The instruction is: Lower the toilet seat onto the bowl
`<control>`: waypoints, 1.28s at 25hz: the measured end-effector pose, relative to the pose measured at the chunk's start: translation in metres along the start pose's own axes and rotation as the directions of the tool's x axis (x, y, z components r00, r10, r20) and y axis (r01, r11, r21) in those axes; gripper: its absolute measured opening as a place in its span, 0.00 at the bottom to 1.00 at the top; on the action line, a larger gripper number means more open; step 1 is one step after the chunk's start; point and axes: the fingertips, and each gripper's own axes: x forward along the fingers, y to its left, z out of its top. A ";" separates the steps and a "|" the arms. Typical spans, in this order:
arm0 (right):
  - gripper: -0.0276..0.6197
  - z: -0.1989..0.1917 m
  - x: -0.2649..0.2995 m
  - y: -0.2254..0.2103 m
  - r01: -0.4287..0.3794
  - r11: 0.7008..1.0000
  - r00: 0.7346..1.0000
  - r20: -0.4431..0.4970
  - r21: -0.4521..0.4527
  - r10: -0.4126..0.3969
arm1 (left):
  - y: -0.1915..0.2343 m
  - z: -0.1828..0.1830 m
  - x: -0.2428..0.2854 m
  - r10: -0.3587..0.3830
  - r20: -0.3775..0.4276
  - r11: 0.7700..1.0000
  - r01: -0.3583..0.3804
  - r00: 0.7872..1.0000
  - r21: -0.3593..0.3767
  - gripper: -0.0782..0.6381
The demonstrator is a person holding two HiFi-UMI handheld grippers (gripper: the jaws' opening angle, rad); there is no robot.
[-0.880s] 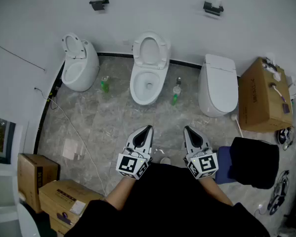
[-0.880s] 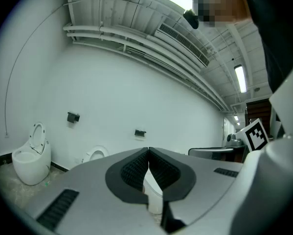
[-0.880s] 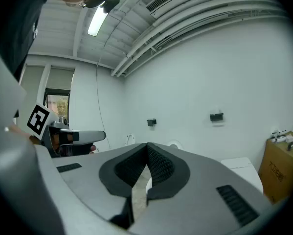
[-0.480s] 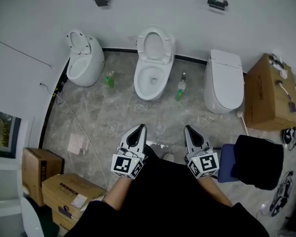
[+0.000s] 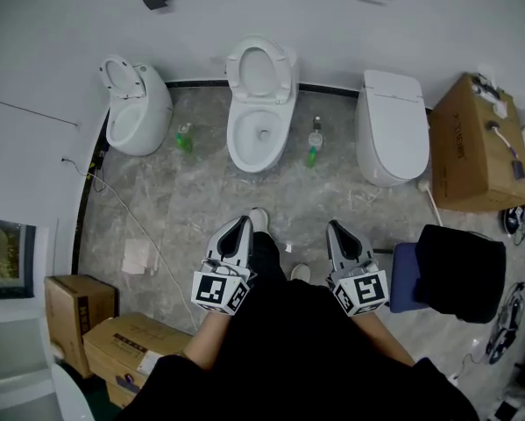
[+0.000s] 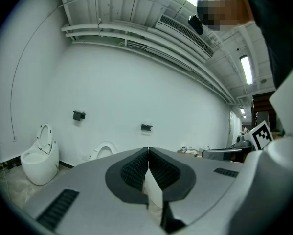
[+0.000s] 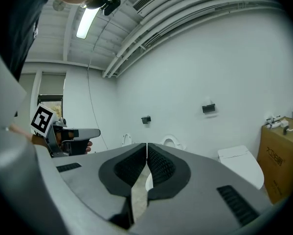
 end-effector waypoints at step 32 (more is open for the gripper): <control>0.09 0.129 0.377 -0.015 0.003 1.000 1.000 0.006 0.009 -0.003 | 0.298 0.043 0.241 -0.082 -0.063 0.983 0.070 0.995 -0.170 0.13</control>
